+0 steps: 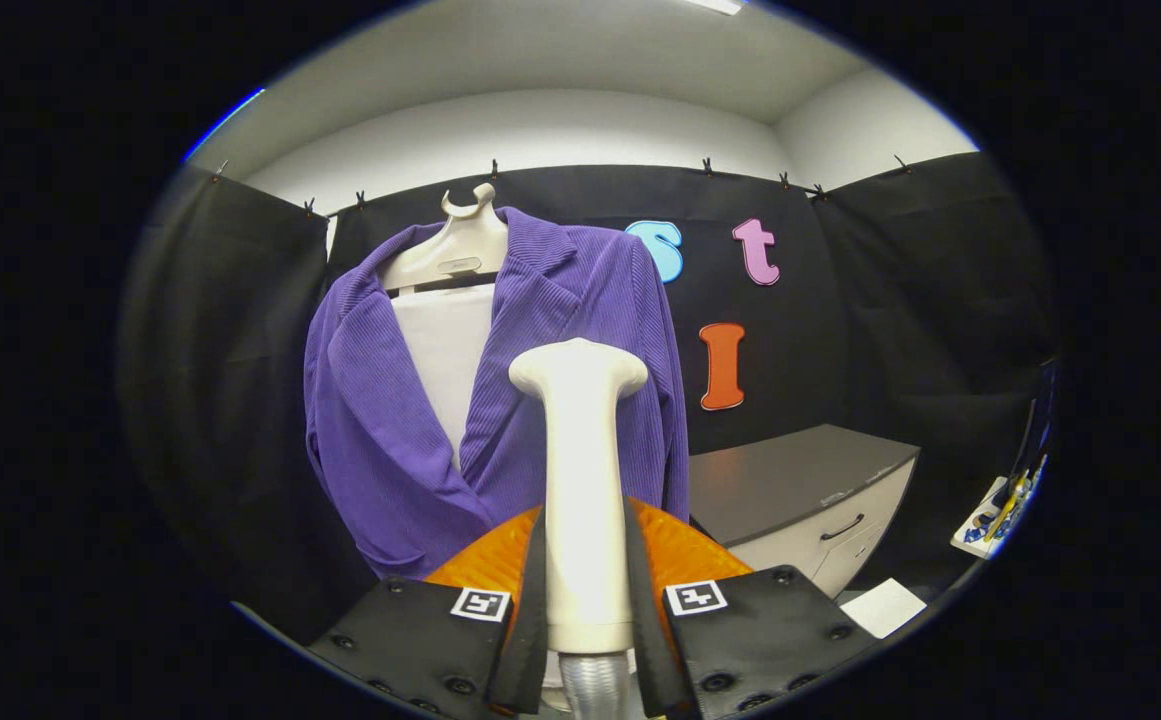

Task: Iron the clothes twice with a garment steamer, once on the left side and once on the right side.

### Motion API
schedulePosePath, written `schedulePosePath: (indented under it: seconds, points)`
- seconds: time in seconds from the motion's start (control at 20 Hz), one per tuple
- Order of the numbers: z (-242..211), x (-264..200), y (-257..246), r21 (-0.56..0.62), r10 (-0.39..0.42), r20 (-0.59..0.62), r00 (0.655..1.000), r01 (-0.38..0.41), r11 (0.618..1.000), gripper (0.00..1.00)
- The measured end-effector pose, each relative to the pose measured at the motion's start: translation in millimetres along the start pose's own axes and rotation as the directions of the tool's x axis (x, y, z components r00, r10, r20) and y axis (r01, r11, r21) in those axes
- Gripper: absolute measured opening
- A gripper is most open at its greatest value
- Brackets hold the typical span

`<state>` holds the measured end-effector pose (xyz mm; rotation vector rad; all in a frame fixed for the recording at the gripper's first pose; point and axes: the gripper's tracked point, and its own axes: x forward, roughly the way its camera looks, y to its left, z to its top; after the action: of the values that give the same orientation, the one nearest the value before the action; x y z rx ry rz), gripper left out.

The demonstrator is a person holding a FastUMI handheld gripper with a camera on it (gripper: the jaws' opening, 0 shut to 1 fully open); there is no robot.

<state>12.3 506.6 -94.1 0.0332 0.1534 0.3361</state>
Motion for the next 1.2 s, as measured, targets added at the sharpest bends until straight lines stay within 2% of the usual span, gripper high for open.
schedulePosePath:
  seconds: [0.6,1.2]
  points:
    - [-89,-2,-3,-0.019,0.000,-0.156,0.988,-0.003,1.000,0.43]
    - [-167,-13,-13,-0.021,-0.022,-0.294,0.956,0.017,1.000,0.43]
